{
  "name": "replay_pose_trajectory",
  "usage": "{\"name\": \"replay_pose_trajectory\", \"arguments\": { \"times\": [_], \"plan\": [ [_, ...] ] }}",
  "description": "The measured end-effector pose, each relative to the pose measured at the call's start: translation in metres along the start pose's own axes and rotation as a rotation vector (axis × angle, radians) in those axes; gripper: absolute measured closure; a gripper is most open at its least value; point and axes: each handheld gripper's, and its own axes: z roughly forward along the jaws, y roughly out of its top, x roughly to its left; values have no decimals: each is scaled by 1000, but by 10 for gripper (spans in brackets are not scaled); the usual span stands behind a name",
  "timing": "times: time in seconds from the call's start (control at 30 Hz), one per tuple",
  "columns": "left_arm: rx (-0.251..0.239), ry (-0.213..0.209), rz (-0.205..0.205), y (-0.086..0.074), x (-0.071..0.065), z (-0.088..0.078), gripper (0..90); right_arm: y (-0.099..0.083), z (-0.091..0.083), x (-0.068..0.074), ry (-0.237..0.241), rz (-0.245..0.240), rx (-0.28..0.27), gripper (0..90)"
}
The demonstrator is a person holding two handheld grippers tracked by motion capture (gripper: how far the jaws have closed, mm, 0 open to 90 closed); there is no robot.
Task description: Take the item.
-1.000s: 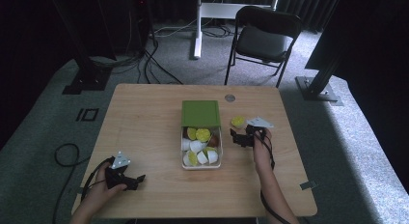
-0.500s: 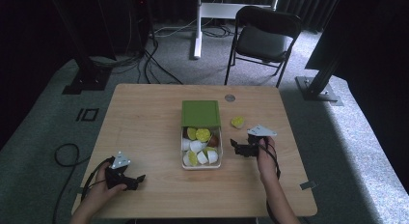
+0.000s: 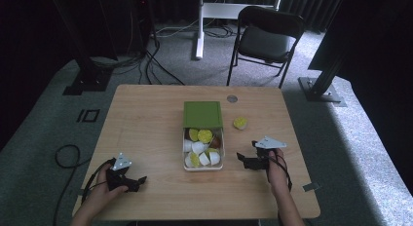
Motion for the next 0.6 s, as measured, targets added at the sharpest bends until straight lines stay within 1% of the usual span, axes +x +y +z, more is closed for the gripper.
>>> {"name": "replay_pose_trajectory", "arguments": {
  "times": [0.1,0.17,0.27,0.4,0.5,0.6],
  "plan": [
    [0,0,0,0,0,0,7,-7,-3,1,19,-5,13,144],
    [0,0,0,0,0,0,7,-12,-5,2,41,-19,21,145],
    [0,0,0,0,0,0,7,-18,-10,4,90,-53,41,146],
    [0,0,0,0,0,0,7,-23,-14,6,138,-60,55,146],
    [0,0,0,0,0,0,7,-26,-16,7,144,-71,64,146],
    [0,0,0,0,0,0,7,-31,-19,7,146,-71,78,146]
  ]
}}
